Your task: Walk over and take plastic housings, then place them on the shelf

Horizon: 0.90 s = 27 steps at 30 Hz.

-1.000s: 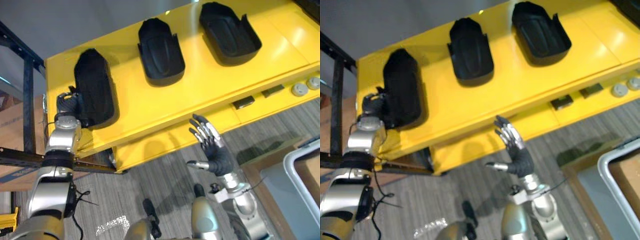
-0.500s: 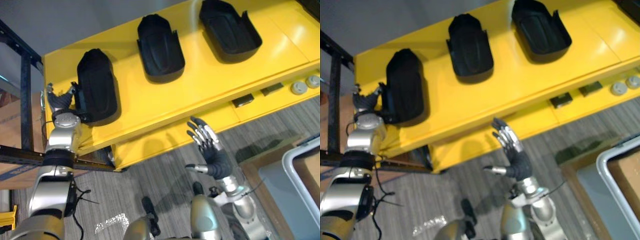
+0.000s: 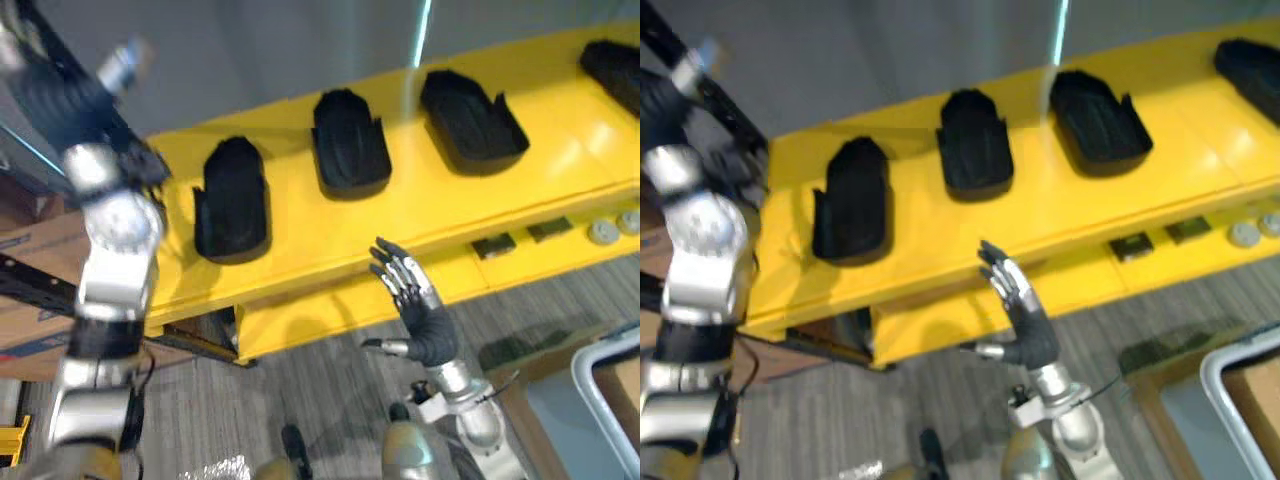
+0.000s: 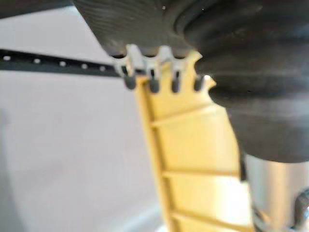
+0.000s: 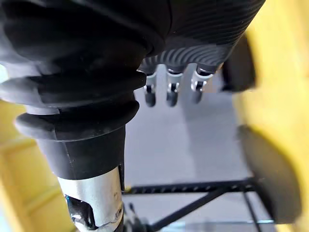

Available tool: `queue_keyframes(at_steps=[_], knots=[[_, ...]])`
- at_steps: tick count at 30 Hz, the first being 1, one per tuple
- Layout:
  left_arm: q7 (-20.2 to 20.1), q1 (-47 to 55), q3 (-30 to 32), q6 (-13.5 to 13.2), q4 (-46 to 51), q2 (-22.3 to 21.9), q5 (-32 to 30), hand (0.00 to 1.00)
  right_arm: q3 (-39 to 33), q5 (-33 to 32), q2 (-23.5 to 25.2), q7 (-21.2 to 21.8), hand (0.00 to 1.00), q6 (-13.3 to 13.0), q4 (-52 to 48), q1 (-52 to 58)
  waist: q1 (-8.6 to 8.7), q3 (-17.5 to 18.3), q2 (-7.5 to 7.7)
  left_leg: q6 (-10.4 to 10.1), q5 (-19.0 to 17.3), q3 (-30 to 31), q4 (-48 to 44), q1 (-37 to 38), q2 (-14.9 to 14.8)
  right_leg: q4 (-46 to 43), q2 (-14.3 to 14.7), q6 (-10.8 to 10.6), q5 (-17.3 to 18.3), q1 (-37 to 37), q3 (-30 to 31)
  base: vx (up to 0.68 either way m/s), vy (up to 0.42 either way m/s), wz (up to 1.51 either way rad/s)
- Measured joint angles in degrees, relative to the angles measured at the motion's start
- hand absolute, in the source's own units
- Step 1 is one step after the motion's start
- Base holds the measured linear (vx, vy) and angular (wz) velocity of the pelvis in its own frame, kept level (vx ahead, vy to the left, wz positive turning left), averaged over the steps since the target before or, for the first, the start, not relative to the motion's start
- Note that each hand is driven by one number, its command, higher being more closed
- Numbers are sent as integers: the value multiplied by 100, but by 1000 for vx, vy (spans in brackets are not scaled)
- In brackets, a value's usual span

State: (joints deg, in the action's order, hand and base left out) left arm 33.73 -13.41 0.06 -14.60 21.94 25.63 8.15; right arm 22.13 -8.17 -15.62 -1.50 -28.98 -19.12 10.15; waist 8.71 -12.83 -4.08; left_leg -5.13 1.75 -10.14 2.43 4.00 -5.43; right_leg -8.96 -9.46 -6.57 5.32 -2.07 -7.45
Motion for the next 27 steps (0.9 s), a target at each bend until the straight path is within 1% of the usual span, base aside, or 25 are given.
queue_keyframes(at_steps=[1,2,3,4,5,6,7,8,9,10,11,12,13,14,15,16,17,19,20,22,23,25,27], knots=[[-280,876,-135,-114,325,-457,-4,0,-49,87,50,-216,0,-3,11,-55,-125,102,31,0,0,155,6,-17,5,101,-3,-6,-4,-133,-173,52,-16,63],[-413,1262,-204,-188,390,-651,-24,0,-82,114,76,-311,0,-8,19,-86,-194,121,59,-1,0,207,5,-15,5,141,-2,-6,-4,-198,-243,18,-19,64],[-652,1935,-318,-256,410,-969,-37,0,-176,118,119,-446,0,-67,119,-206,-373,160,112,-11,7,352,4,-30,6,202,3,-5,-4,-306,-384,5,-22,61],[-897,2419,-347,-259,401,-1216,72,0,-237,98,157,-483,0,-124,252,-346,-525,191,167,-31,19,483,10,-44,17,267,3,-4,-4,-416,-540,-14,-22,60],[-1010,2631,-347,-285,383,-1327,116,0,-247,83,168,-484,0,-127,297,-426,-594,216,187,-36,23,528,12,-69,23,278,0,-4,-4,-436,-598,-44,-20,55],[-1196,2980,-363,-316,313,-1498,245,0,-230,48,183,-478,0,-184,380,-628,-709,244,213,-39,39,651,19,-119,39,311,-2,-3,-3,-481,-693,-45,-14,40],[-1272,3110,-380,-303,214,-1558,308,0,-227,44,189,-470,0,-194,396,-723,-763,245,223,-40,67,696,47,-127,51,345,-4,-3,-3,-518,-756,-90,-25,54],[-1469,3366,-392,-204,-132,-1670,545,0,-194,-30,188,-465,0,-198,396,-970,-830,253,230,-5,159,797,211,-139,65,407,-3,9,10,-582,-910,-73,-22,54],[-1527,3497,-399,-139,-354,-1731,554,0,-169,-71,194,-469,100,-199,398,-1104,-841,274,249,-8,200,827,227,-219,67,449,-2,26,22,-591,-1010,-79,-23,52],[-1558,3581,-415,-102,-478,-1768,554,0,-164,-131,204,-466,100,-196,403,-1192,-889,276,257,-8,211,831,239,-237,65,464,1,26,20,-586,-1047,-20,-10,36],[-1658,3761,-490,-85,-683,-1812,558,0,-163,-238,210,-474,100,-174,469,-1345,-995,278,289,-22,254,865,241,-281,66,475,2,12,8,-580,-1124,-12,-18,34],[-1761,3934,-592,-86,-826,-1834,562,0,-162,-241,229,-497,100,-154,647,-1472,-1059,314,342,-38,298,974,245,-333,86,480,1,0,-6,-576,-1197,7,-21,34],[-1833,4005,-640,-88,-900,-1846,541,0,-154,-237,243,-497,100,-129,763,-1548,-1095,329,370,-38,310,1007,245,-368,87,480,1,-5,-10,-572,-1249,0,-23,35],[-1922,4064,-755,-112,-1041,-1851,511,0,-122,-236,255,-502,100,-75,923,-1644,-1128,356,417,-42,335,1054,246,-421,91,480,6,-2,-12,-547,-1287,16,-20,27],[-2029,4096,-856,-197,-1322,-1868,401,0,8,-250,279,-491,100,34,1146,-1800,-1201,372,446,-51,373,1111,246,-475,92,470,14,12,-40,-522,-1322,13,-22,22],[-2117,4097,-1014,-218,-1582,-1873,289,0,167,-300,279,-483,100,97,1317,-1911,-1290,378,457,-53,396,1124,248,-518,92,468,18,20,-45,-491,-1337,17,-22,15],[-2152,4097,-1074,-236,-1725,-1875,236,0,246,-304,278,-486,100,149,1389,-1958,-1316,377,458,-53,400,1129,249,-526,93,468,18,21,-46,-487,-1344,10,-18,6],[-2166,4000,-1288,-206,-2477,-1899,198,0,522,-302,385,-492,100,335,1684,-2091,-1359,376,456,-42,422,1132,254,-524,98,460,15,23,-46,-493,-1362,4,-8,2],[-2168,3968,-1297,-169,-2685,-1918,202,0,587,-313,403,-495,100,372,1764,-2122,-1366,375,453,-43,426,1133,254,-525,96,457,17,24,-45,-491,-1364,0,0,0],[-2156,3808,-1426,-6,-3630,-1913,201,0,731,-343,428,-503,100,565,2057,-2187,-1408,370,446,-44,428,1127,258,-534,67,448,40,64,-21,-475,-1343,0,0,0],[-2160,3777,-1444,24,-3860,-1914,202,0,740,-344,464,-511,100,603,2152,-2192,-1422,368,449,-48,430,1127,259,-544,55,446,51,76,-13,-463,-1341,-39,-30,-2],[-2163,3766,-1498,43,-4345,-1907,198,0,846,-336,502,-705,100,758,2533,-2289,-1431,336,448,-70,451,1124,259,-619,1,404,95,98,-8,-362,-1323,-35,-29,-2],[-2144,3769,-1576,6,-4443,-1906,65,0,866,-296,566,-976,100,775,2718,-2298,-1446,233,439,-78,458,1121,259,-611,-21,390,112,103,-12,-370,-1317,-41,-24,-3]])
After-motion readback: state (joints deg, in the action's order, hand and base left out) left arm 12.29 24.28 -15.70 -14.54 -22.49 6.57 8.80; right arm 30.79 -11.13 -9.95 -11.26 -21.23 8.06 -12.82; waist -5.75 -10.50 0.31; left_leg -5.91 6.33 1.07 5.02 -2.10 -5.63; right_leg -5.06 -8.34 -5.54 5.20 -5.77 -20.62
